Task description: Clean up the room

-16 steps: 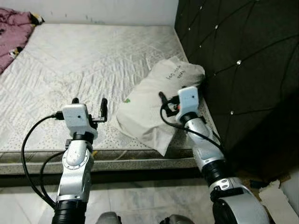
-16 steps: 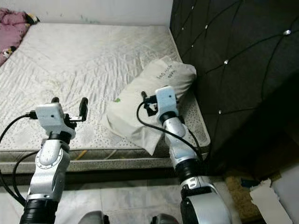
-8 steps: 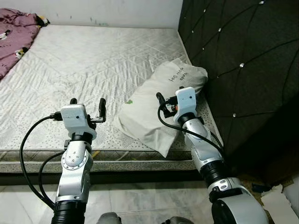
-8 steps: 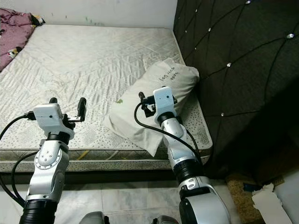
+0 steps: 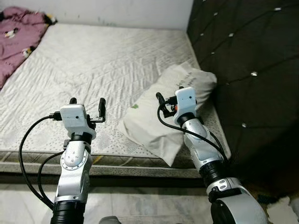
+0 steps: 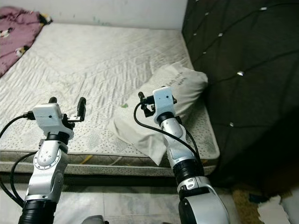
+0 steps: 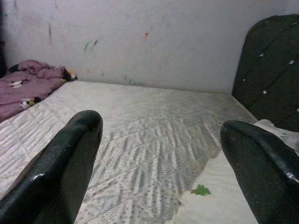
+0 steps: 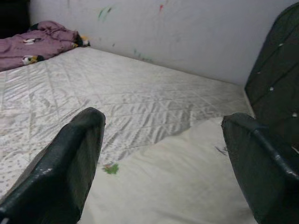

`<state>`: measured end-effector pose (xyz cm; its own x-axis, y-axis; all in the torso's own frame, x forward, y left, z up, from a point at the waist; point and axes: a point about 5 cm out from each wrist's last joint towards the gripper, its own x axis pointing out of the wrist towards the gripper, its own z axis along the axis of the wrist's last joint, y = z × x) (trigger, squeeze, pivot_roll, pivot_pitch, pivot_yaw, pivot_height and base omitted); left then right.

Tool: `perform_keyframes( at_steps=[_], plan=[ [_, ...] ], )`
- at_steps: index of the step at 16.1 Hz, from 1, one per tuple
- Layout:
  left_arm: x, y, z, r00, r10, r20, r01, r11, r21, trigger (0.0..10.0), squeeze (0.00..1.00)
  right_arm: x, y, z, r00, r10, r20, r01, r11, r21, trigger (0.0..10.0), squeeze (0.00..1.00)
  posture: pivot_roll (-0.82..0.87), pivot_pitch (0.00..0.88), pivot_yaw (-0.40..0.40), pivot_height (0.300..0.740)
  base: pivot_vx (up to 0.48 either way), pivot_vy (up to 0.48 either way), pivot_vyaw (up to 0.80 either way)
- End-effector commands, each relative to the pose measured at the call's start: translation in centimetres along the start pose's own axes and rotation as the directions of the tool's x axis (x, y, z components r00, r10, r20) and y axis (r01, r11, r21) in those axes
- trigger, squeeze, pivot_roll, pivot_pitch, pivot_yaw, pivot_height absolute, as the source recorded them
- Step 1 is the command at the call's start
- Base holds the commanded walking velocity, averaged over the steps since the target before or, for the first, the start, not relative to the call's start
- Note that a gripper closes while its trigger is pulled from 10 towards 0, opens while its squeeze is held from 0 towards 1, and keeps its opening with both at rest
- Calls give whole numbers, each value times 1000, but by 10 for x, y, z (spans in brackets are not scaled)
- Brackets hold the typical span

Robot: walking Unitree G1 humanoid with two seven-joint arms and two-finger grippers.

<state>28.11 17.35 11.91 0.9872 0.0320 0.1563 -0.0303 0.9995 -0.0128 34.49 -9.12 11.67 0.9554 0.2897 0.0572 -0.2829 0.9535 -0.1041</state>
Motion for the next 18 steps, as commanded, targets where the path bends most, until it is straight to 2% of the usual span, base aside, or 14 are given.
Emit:
perform_keyframes(
  at_steps=[1, 9, 11, 15, 18],
  plan=[
    [2, -1, 3, 1000, -8, 10, 8, 1000, -3, 10000, 0, 2, -3, 4, 1000, -15, 13, 15, 1000, 9, 10000, 0, 70, 0, -29, 740, 311, 0, 0],
    [2, -2, 2, 1000, -20, 12, 20, 1000, -6, 10000, 0, 3, 0, 4, 1000, -3, 15, 3, 1000, -22, 10000, 0, 74, 0, -31, 740, 302, 0, 0],
    [3, -2, 2, 1000, -18, 7, 18, 1000, -6, 10000, 0, 4, 0, 4, 1000, 1, 15, -1, 1000, -29, 10000, 0, 77, 0, -33, 740, 336, 0, 800],
    [6, 0, -3, 1000, -5, -28, 6, 1000, 10, 10000, 0, 6, -1, 4, 1000, -7, 13, 7, 1000, -15, 10000, 0, 79, 0, -33, 740, 0, 0, 0],
    [11, -1, -2, 1000, 11, -22, -10, 1000, 13, 10000, 0, 8, -1, 6, 1000, -5, 20, 5, 1000, -25, 10000, 0, 81, 0, -36, 740, 0, 0, 0]
  ],
)
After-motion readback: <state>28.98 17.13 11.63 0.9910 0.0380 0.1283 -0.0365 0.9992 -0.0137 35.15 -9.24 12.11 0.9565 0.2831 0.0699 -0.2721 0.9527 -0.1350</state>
